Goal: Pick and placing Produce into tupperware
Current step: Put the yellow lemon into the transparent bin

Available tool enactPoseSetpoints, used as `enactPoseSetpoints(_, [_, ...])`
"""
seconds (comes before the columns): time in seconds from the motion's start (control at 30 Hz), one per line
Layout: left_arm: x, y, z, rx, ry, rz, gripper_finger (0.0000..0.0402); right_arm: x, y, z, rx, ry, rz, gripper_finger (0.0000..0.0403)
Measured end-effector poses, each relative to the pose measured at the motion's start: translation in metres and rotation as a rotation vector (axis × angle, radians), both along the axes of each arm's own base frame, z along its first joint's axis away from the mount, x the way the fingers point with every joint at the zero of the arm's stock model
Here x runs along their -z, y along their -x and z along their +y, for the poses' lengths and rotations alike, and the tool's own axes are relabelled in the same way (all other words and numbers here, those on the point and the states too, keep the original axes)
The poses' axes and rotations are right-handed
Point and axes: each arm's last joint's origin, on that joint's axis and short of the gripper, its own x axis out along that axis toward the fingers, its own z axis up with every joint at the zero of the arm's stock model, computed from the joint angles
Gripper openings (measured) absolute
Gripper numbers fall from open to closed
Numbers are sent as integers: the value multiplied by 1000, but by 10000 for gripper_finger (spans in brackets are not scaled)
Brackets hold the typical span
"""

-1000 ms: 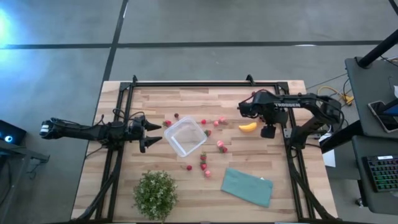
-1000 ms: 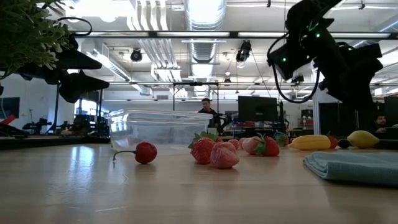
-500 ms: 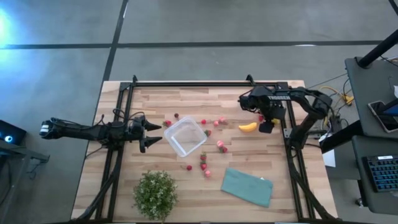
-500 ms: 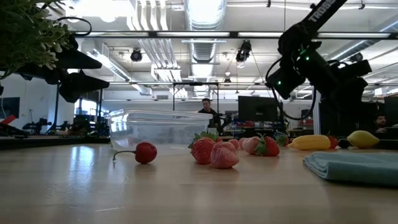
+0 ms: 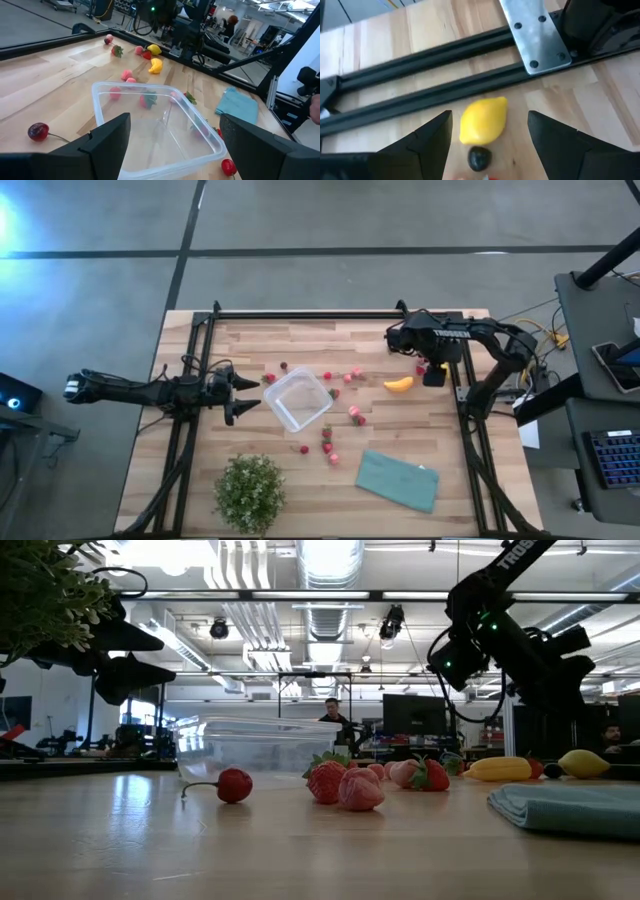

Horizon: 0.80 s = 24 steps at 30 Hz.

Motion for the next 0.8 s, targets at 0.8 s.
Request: enactPoseSetpoints(0.8, [0,0,0,0,0,0,293,-13,3,2,-167,-39,-97,251])
